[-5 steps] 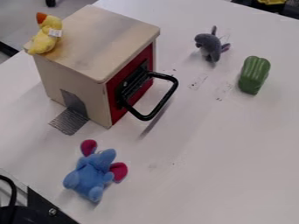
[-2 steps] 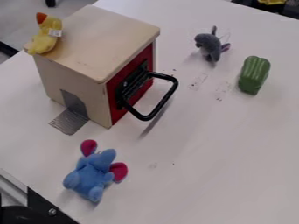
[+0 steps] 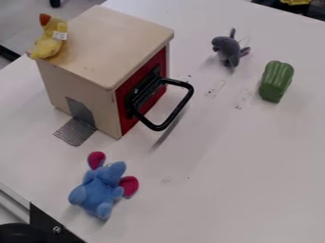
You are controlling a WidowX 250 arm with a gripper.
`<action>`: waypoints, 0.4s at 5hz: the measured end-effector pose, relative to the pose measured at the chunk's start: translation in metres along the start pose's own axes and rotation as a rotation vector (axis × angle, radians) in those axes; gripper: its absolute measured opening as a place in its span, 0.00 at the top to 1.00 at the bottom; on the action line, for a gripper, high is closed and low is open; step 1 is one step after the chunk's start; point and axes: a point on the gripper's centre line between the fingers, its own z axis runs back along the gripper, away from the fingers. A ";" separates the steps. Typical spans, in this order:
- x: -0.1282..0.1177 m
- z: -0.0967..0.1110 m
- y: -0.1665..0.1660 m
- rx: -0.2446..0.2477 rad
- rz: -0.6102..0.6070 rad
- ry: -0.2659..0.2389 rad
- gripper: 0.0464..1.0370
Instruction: Put the yellow duck on the table between the gray mouse and the green bell pepper
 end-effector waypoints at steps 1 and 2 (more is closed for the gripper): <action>-0.010 -0.006 0.010 0.015 -0.001 0.029 0.04; -0.023 -0.010 0.029 0.023 0.051 0.038 0.04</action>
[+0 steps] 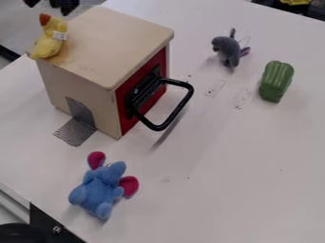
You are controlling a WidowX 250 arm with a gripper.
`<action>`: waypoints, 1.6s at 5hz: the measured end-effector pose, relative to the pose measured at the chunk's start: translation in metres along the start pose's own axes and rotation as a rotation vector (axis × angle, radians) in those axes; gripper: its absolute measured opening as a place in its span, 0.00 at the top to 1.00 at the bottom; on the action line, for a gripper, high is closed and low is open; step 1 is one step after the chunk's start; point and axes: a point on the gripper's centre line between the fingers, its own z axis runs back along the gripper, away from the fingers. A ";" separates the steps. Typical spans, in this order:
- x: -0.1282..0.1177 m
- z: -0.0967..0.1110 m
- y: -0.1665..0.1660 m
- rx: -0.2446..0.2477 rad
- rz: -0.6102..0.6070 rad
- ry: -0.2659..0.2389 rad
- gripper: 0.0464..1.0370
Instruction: Put the yellow duck on the table between the gray mouse and the green bell pepper
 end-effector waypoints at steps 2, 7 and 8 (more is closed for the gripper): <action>-0.009 -0.010 0.017 0.006 0.046 0.038 0.04; -0.017 -0.058 0.020 -0.041 0.215 0.166 0.33; -0.016 -0.059 0.017 -0.043 0.205 0.165 0.62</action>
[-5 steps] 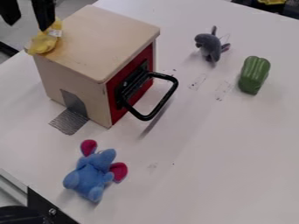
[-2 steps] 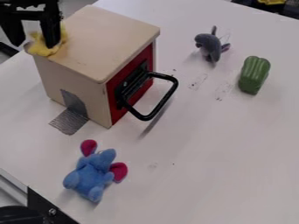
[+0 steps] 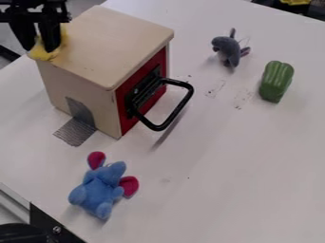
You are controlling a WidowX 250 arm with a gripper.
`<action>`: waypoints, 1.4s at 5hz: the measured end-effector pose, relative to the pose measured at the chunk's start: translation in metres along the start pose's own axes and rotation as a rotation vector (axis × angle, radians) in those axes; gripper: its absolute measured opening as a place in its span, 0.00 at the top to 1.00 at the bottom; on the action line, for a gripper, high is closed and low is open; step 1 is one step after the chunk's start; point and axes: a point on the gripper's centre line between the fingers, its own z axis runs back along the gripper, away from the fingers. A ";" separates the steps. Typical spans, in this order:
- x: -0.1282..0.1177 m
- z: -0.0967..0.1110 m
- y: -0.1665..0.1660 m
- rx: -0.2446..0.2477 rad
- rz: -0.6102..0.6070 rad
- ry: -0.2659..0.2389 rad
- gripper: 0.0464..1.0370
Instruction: Put the yellow duck on the table between the gray mouse and the green bell pepper
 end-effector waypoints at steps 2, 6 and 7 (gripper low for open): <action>0.006 0.002 -0.014 -0.008 -0.040 -0.021 0.93; 0.068 -0.005 -0.237 -0.063 -0.381 -0.047 0.96; 0.082 -0.013 -0.272 -0.064 -0.431 -0.036 0.96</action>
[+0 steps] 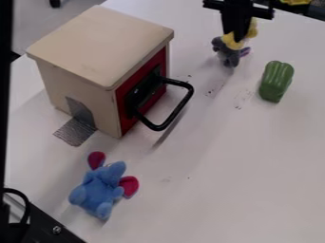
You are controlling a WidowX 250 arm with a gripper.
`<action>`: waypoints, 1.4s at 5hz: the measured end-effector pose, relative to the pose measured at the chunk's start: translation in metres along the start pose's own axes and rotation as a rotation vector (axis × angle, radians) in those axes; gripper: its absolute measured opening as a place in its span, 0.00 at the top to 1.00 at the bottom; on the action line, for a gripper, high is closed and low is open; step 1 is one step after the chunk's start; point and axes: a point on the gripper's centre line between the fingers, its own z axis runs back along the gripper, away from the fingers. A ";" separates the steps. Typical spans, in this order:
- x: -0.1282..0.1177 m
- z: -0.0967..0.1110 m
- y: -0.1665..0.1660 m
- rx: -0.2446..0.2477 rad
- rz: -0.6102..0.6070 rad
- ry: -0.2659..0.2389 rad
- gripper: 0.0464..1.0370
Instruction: Put the yellow duck on the table between the gray mouse and the green bell pepper
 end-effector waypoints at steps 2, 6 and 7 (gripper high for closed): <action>0.054 -0.023 -0.021 0.023 -0.068 0.005 0.96; 0.036 -0.051 -0.019 0.074 -0.047 0.097 0.18; 0.027 -0.026 -0.026 0.086 -0.056 0.048 0.03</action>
